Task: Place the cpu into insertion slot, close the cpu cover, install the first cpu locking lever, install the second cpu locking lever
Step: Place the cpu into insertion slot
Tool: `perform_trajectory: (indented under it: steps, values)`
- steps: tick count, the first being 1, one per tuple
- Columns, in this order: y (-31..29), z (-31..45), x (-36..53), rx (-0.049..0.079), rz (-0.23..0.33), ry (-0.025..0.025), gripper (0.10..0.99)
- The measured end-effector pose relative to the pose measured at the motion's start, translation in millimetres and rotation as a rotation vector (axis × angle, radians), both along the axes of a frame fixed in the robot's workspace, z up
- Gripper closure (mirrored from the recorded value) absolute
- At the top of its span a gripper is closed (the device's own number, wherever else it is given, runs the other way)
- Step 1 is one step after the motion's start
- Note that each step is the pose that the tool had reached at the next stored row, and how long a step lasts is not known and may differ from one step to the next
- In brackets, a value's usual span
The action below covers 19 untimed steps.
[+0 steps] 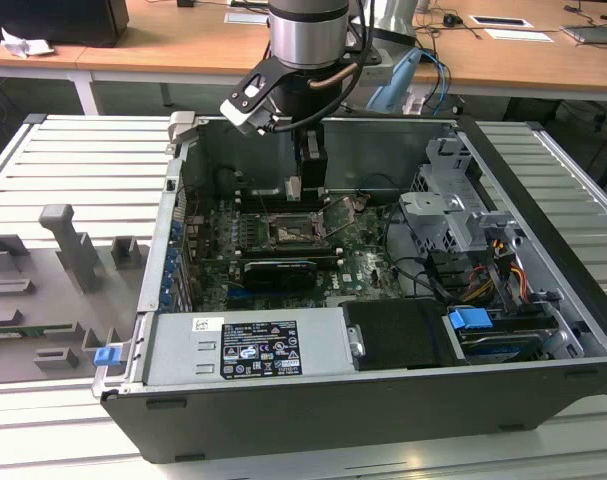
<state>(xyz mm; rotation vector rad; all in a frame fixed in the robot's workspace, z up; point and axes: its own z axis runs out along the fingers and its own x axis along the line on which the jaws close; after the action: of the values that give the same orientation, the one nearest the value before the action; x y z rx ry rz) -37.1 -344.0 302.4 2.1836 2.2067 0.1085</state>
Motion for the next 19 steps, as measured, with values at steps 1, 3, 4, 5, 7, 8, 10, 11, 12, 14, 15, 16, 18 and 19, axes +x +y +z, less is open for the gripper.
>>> perform_trajectory:
  steps: [1, 3, 4, 5, 7, 8, 10, 11, 12, 14, 15, 16, 18, 19]
  values:
    - [0.0, -0.4, 0.0, 0.000, -0.002, 0.0000, 0.557]
    - [0.0, -1.4, 0.0, 0.000, -0.005, 0.0000, 0.557]
    - [0.0, -1.7, 0.0, 0.000, -0.006, 0.0000, 0.557]
    - [0.0, -2.0, 0.0, 0.000, -0.007, 0.0000, 0.557]
    - [0.0, -2.6, 0.0, 0.000, -0.009, 0.0000, 0.557]
    - [0.0, -2.8, 0.0, 0.000, -0.010, 0.0000, 0.557]
    - [0.0, -3.4, 0.0, 0.000, -0.012, 0.0000, 0.557]
    - [0.0, -3.6, 0.0, 0.000, -0.013, 0.0000, 0.557]
    - [0.0, -4.0, 0.0, 0.000, -0.014, 0.0000, 0.557]
    - [0.0, -4.5, 0.0, 0.000, -0.016, 0.0000, 0.557]
    - [0.0, -4.8, 0.0, 0.000, -0.017, 0.0000, 0.557]
    - [0.0, -5.1, 0.0, 0.000, -0.018, 0.0000, 0.557]
    - [0.0, -5.6, 0.0, 0.000, -0.020, 0.0000, 0.557]
    - [0.0, -5.9, 0.0, 0.000, -0.022, 0.0000, 0.557]
